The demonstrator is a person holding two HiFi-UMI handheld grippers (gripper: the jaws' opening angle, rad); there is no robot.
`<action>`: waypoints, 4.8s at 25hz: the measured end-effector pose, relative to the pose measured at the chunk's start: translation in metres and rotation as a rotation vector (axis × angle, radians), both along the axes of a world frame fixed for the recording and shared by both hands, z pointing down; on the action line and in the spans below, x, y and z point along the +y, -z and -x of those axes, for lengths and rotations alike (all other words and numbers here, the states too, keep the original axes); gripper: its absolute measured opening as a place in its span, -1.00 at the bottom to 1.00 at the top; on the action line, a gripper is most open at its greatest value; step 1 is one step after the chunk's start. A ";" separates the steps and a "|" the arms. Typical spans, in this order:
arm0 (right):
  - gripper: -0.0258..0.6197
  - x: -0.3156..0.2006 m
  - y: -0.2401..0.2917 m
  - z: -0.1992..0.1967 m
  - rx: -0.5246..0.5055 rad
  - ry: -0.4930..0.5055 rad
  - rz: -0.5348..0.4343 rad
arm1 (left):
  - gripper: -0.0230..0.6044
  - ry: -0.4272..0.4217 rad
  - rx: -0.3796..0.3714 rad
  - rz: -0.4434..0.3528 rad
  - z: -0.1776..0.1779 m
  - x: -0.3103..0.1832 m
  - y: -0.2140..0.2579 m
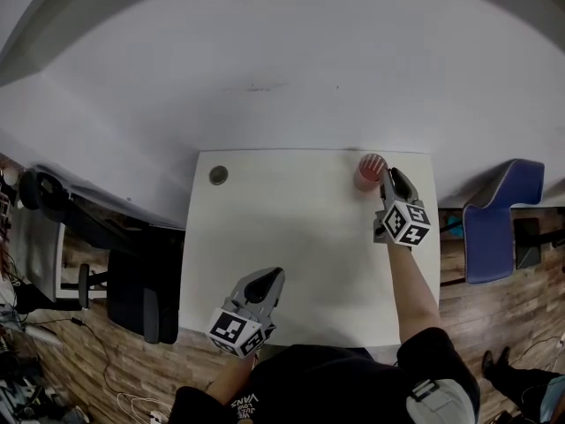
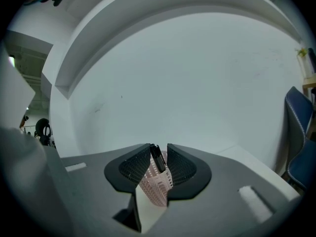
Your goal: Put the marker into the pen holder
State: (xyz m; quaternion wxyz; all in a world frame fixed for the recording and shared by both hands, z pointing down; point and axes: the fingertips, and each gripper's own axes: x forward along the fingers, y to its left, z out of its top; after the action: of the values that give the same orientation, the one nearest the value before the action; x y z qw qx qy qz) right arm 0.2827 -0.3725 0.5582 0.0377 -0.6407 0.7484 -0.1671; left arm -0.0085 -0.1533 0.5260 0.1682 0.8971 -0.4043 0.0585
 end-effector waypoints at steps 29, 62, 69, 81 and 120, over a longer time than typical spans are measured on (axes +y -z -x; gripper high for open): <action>-0.67 0.038 0.029 0.004 -0.011 -0.035 -0.005 | -0.76 -0.059 0.045 -0.049 -0.001 -0.017 0.015; -0.92 0.160 0.071 0.051 -0.050 -0.140 -0.072 | -0.76 -0.235 0.104 -0.177 0.017 -0.028 0.052; -0.92 0.198 0.083 0.063 -0.043 -0.186 -0.100 | -0.76 -0.283 0.120 -0.198 0.023 -0.024 0.057; -0.92 0.253 0.098 0.088 -0.036 -0.246 -0.140 | -0.76 -0.347 0.148 -0.211 0.032 -0.020 0.061; -0.92 0.346 0.075 0.160 -0.061 -0.326 -0.111 | -0.76 -0.453 0.145 -0.124 0.054 0.029 0.020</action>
State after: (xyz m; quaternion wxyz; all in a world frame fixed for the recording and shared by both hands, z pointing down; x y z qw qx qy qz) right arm 0.1226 -0.0264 0.4832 0.1223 -0.7451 0.6412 -0.1368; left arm -0.0624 -0.1244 0.5065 0.1239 0.9753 -0.1826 0.0053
